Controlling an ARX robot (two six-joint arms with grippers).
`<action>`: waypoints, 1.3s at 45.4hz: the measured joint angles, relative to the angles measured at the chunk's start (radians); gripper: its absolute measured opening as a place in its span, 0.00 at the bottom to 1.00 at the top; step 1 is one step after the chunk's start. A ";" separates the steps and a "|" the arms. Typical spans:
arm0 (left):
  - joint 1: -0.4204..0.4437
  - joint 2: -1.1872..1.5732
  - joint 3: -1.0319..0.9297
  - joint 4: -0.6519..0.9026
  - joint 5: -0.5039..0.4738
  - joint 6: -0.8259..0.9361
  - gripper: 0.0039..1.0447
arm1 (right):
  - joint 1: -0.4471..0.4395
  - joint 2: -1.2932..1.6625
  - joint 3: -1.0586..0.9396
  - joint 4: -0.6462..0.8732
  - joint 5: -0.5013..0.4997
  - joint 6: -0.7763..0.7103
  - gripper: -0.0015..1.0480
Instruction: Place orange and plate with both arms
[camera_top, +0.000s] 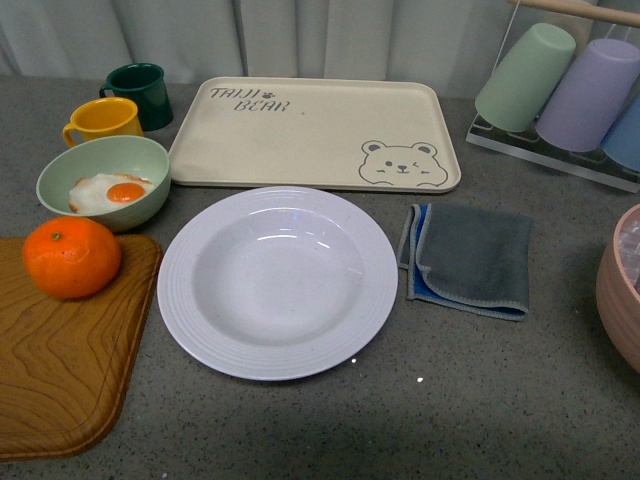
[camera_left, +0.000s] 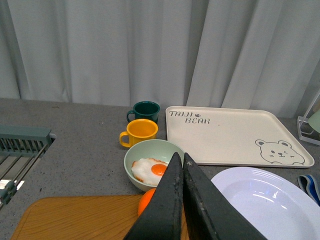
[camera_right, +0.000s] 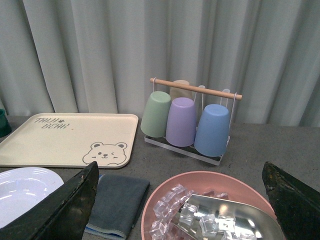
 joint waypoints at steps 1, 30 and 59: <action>0.000 -0.008 0.000 -0.008 0.000 0.000 0.03 | 0.000 0.000 0.000 0.000 0.000 0.000 0.91; 0.000 -0.259 0.000 -0.293 0.003 0.000 0.03 | 0.000 0.000 0.000 0.000 0.000 0.000 0.91; -0.129 0.224 0.047 -0.038 -0.092 -0.194 0.67 | 0.000 0.000 0.000 0.000 0.000 0.000 0.91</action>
